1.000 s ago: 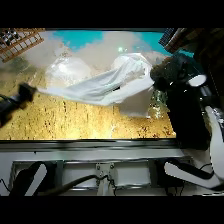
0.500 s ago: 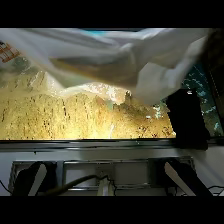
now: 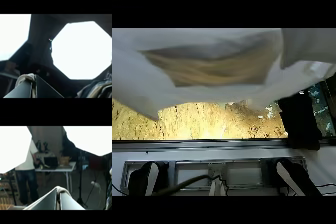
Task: Fold the clothes and pants, and hang the long-sleeved shirts on hangers.
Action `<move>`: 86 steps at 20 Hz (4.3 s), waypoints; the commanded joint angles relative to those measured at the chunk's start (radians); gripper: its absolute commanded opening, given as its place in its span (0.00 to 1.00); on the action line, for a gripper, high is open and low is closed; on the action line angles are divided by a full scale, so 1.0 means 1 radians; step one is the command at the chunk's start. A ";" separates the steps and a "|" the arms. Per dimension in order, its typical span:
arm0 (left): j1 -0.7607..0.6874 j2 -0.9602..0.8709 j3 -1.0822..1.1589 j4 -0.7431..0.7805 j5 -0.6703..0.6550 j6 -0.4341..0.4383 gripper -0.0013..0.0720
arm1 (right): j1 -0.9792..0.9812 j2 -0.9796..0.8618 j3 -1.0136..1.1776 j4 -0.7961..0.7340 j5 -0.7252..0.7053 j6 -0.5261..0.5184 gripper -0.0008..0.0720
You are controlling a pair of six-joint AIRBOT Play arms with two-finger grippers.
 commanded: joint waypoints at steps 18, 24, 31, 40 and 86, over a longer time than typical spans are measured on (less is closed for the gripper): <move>-0.164 -0.539 0.005 0.234 -0.342 0.005 0.02 | 0.008 -0.520 -0.060 0.058 0.190 0.123 0.05; -0.260 -0.934 0.005 0.346 -0.118 0.004 0.02 | 0.071 -0.906 -0.059 0.072 -0.010 0.070 0.05; -0.264 -1.125 0.005 0.346 -0.010 0.005 0.02 | 0.075 -1.090 -0.059 0.049 -0.188 0.064 0.05; -0.274 -1.050 0.005 0.360 -0.304 -0.010 0.02 | 0.056 -1.090 -0.057 -0.066 0.124 0.065 0.05; -0.141 -0.357 -0.979 0.356 -0.459 -0.211 0.49 | -0.030 -0.448 -0.689 0.033 0.219 0.038 0.49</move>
